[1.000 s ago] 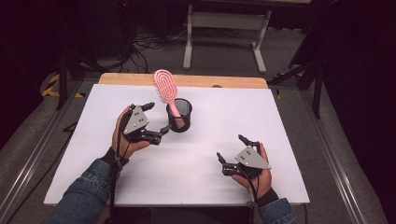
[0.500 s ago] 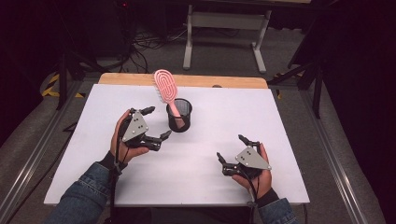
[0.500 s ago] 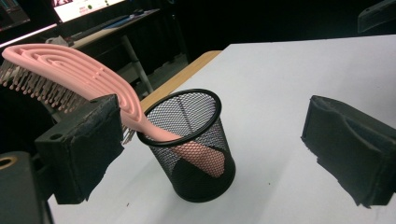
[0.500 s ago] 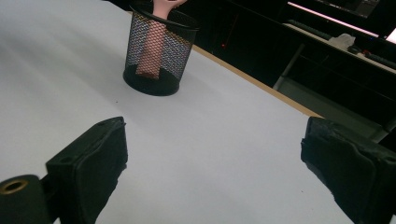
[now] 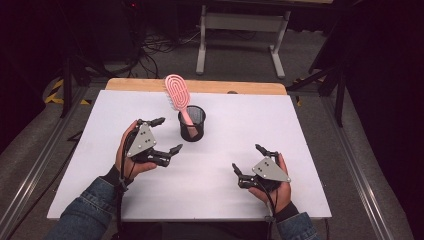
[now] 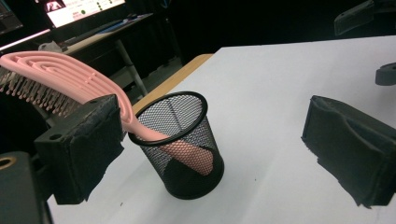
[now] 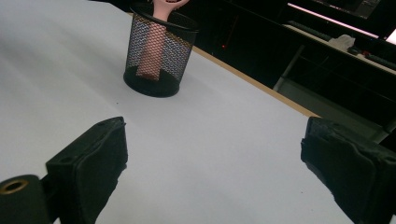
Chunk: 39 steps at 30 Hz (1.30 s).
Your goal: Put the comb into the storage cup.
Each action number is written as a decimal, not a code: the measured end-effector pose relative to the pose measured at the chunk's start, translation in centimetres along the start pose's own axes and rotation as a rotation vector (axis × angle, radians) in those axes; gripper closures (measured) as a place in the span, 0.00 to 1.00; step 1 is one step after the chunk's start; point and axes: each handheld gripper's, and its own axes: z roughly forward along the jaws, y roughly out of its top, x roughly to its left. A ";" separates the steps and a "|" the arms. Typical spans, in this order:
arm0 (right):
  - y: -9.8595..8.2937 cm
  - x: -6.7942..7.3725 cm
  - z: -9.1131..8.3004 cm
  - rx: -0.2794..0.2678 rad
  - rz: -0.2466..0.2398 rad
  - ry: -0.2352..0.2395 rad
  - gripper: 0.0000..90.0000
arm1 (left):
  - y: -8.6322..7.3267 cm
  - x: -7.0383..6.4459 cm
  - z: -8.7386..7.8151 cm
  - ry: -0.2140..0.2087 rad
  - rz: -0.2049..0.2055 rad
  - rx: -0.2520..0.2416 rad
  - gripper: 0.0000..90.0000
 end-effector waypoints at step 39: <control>0.3 -0.6 -0.6 -0.023 0.006 -0.015 0.09 | -2.3 -1.0 -3.7 0.010 0.020 0.026 0.07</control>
